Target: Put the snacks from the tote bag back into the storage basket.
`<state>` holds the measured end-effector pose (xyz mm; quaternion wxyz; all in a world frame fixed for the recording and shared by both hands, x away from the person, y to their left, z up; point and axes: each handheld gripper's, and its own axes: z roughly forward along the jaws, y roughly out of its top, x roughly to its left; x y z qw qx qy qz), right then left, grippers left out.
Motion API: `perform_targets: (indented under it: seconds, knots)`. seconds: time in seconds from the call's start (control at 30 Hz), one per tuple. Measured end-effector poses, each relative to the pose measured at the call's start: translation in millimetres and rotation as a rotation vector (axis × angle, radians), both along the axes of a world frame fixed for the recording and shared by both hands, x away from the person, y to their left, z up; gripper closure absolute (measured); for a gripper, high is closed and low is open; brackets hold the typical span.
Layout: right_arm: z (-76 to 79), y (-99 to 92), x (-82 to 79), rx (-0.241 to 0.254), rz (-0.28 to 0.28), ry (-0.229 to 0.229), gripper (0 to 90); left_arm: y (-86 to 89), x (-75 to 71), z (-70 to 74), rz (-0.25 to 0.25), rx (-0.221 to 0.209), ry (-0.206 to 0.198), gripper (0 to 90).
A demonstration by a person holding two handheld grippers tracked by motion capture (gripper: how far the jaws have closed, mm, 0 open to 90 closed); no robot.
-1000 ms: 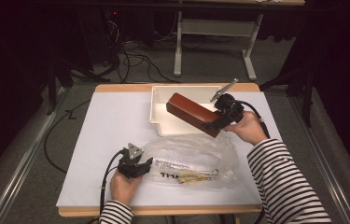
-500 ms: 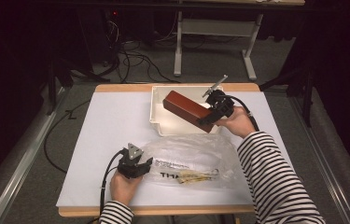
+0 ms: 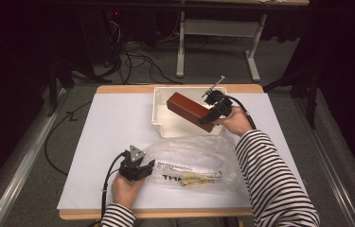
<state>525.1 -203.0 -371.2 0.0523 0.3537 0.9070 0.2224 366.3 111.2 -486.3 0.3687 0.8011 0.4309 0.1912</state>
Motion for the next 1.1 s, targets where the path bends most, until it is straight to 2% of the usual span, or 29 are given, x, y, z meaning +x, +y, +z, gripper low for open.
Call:
perform_targets:
  seconds: [0.03,0.2,0.3,0.43,0.5,0.57,0.6,0.63,0.77,0.83,1.03,1.1]
  knots:
    - [-0.7,1.4,0.7,-0.004,-0.016,0.009,37.8,0.0,0.0,0.0,0.000,0.000,0.000,47.6]
    - [-8.9,6.0,9.1,-0.027,-0.015,0.006,37.8,0.1,-0.1,0.0,0.001,0.000,0.000,47.7]
    - [-14.2,8.4,13.9,-0.043,-0.023,0.019,37.7,0.1,-0.1,0.0,0.001,0.000,-0.001,47.7]
    - [-21.4,11.7,19.2,-0.056,-0.056,0.036,37.6,0.0,-0.2,-0.1,0.001,-0.002,-0.001,47.7]
    - [-24.8,13.2,22.2,-0.074,-0.045,0.038,37.5,-0.1,-0.3,-0.1,0.002,-0.002,-0.001,47.7]
    - [-26.6,14.6,23.2,-0.078,-0.063,0.051,37.4,0.0,-0.2,-0.1,0.002,-0.002,-0.001,47.7]
    - [-28.0,14.5,24.8,-0.077,-0.058,0.043,37.4,-0.1,-0.3,-0.1,0.002,-0.002,-0.001,47.7]
    - [-28.5,15.4,24.9,-0.082,-0.079,0.059,37.4,-0.1,-0.3,0.0,0.002,-0.001,-0.001,47.7]
    - [-33.2,13.9,29.8,-0.085,-0.066,0.052,37.2,-0.1,-0.3,-0.1,0.002,-0.001,-0.002,47.7]
    - [-35.0,14.6,30.8,-0.085,-0.086,0.065,37.1,0.0,-0.4,-0.1,0.001,-0.001,-0.002,47.7]
    - [-39.2,14.3,34.1,-0.093,-0.102,0.054,36.5,0.0,-0.4,0.0,0.001,0.001,-0.002,47.7]
    - [-40.4,14.9,33.9,-0.101,-0.112,0.064,36.5,-0.1,-0.4,0.0,0.001,0.001,-0.002,47.7]
